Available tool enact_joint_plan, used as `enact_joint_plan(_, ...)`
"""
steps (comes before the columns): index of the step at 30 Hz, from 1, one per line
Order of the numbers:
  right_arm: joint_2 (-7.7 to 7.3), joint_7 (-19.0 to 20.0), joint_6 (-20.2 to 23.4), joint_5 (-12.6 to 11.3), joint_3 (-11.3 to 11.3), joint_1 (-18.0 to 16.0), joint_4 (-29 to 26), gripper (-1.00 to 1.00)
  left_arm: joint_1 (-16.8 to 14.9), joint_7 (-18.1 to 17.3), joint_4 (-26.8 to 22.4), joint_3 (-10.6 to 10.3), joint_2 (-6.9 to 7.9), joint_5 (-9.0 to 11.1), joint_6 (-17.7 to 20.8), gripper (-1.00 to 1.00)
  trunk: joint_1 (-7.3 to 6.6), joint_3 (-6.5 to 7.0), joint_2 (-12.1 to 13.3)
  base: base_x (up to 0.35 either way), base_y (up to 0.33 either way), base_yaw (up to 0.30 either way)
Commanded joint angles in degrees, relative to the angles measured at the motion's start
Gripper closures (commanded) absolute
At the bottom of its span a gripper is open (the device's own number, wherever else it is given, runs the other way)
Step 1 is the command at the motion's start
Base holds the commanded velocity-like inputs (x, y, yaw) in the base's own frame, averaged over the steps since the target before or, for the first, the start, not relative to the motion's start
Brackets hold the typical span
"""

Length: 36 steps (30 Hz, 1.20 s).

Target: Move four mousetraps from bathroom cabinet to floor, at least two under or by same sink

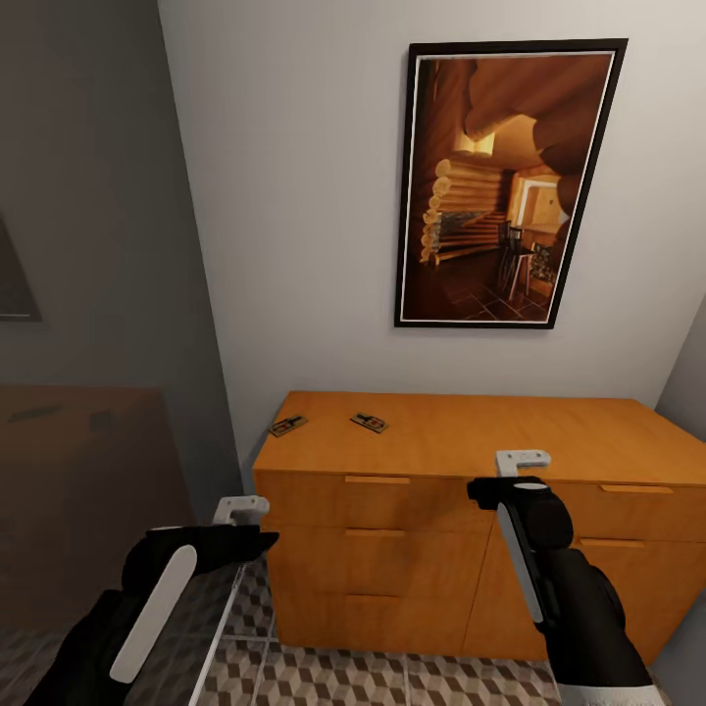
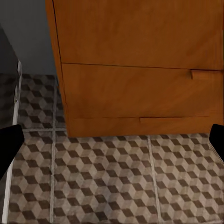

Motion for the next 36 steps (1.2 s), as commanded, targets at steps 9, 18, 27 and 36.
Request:
enact_joint_plan(9, 0.03, 0.2, 0.3, 0.6, 0.1, -0.7, 0.0, -1.00, -1.0, 0.7, 0.0, -0.1, -1.33, 0.6, 0.8, -1.00, 0.00, -0.07, 0.0, 0.000, 0.000, 0.000)
enact_joint_plan(18, 0.01, 0.2, 0.3, 0.6, 0.1, -1.2, -0.1, -1.00, -1.1, 0.7, -0.1, -0.2, -1.61, 0.5, 0.9, -1.00, 0.00, -0.07, 0.0, 0.000, 0.000, 0.000)
enact_joint_plan(27, 0.01, 0.2, 0.3, 0.4, 0.1, -4.8, 0.0, -1.00, -1.8, 0.7, -0.1, -0.2, -1.71, 0.5, 0.9, -1.00, 0.00, -0.07, 0.0, 0.000, 0.000, 0.000)
enact_joint_plan(36, 0.23, 0.2, 0.3, 0.1, 0.1, -9.9, 0.2, -1.00, -6.1, 0.6, -0.1, -0.2, -1.73, 0.6, 1.0, -1.00, 0.00, -0.07, 0.0, 0.000, 0.000, 0.000)
